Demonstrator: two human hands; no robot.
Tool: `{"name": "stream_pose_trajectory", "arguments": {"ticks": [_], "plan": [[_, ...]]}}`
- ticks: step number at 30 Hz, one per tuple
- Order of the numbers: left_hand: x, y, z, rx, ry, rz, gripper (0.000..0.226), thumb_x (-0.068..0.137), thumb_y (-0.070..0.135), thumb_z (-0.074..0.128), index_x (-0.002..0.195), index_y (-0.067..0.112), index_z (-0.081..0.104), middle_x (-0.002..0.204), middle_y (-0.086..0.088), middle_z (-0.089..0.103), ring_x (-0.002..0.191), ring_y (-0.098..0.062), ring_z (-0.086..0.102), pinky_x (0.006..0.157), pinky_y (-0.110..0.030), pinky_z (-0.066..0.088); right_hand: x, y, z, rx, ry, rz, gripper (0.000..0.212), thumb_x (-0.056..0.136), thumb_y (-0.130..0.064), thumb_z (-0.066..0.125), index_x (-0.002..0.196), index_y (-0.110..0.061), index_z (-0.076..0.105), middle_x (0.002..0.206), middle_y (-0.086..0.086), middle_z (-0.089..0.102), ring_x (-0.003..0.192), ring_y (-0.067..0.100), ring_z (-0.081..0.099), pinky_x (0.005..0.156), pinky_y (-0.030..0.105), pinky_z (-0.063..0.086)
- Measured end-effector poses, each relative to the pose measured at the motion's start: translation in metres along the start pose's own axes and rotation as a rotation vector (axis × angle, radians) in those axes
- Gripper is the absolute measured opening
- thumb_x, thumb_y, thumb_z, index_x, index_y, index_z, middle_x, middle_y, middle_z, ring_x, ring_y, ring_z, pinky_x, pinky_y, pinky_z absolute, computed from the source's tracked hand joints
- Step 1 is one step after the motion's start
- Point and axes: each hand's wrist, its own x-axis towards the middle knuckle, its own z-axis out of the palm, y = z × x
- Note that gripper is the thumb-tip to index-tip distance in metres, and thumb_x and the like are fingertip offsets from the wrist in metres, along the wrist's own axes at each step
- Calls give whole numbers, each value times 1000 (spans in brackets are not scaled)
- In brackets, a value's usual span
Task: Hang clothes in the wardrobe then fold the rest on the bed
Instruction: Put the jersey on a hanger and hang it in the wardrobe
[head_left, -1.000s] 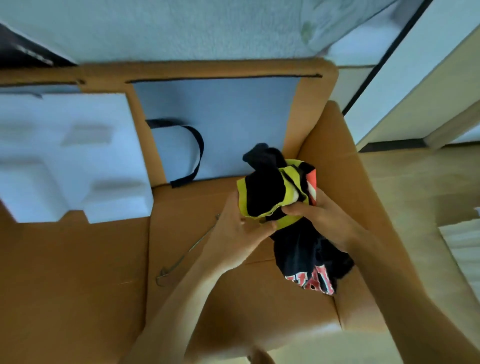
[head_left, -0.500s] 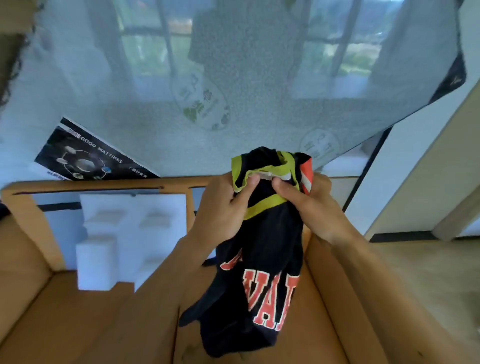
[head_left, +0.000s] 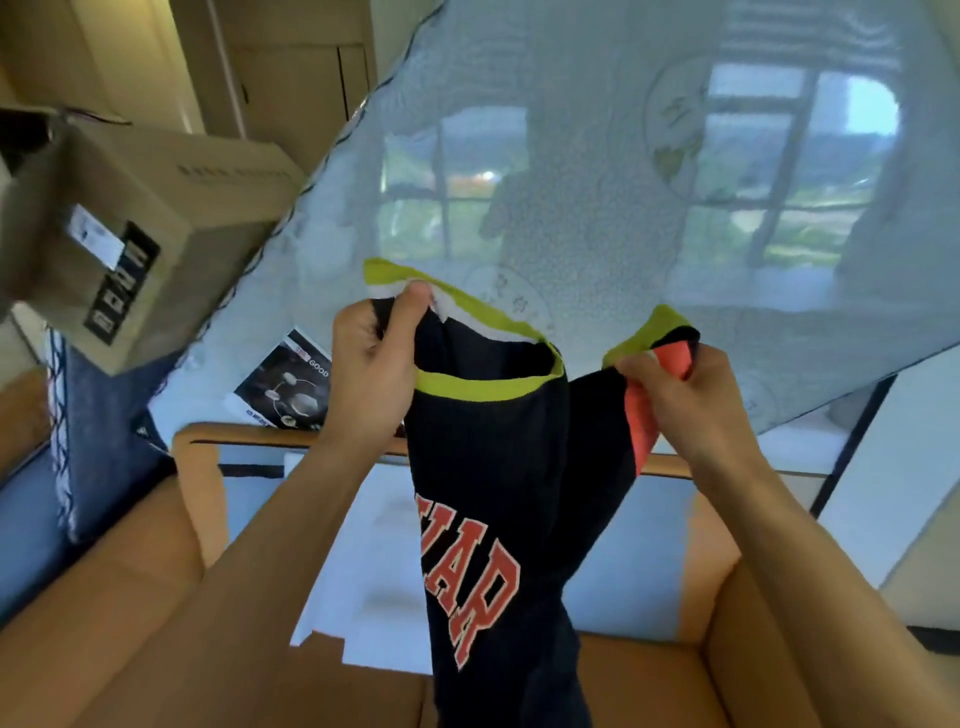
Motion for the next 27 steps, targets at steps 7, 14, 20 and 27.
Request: {"name": "stream_pose_trajectory", "arguments": {"ticks": [7,14,20,27], "plan": [[-11,31,9,46,-177,140,38,98,19,59,62,5,56,57,-14,51,55,-19,51,58,-29,40,-20,-24,16,114,-577,-136,57,81,-22,79,126,-30,45,114,-15,67,101,-6,63,76,6,45],[-1,35,-1,210,-186,336,40,88,2,71,60,5,44,56,-3,40,56,-2,45,76,-13,44,-14,1,32,-170,-638,-163,40,92,-11,66,61,-25,46,54,-13,36,51,5,35,54,21,29],[19,31,-58,528,-161,388,50,81,-6,71,65,15,29,60,-3,29,57,-10,27,56,-25,26,11,24,35,-330,-260,-127,22,94,-9,56,74,-19,59,66,-6,59,66,13,54,61,26,40],[10,6,-125,791,-443,86,26,83,39,74,92,15,70,68,-6,64,61,-12,58,58,-22,44,1,17,79,-53,-402,-27,20,100,-14,47,91,-1,60,75,6,55,72,16,51,67,32,38]]}}
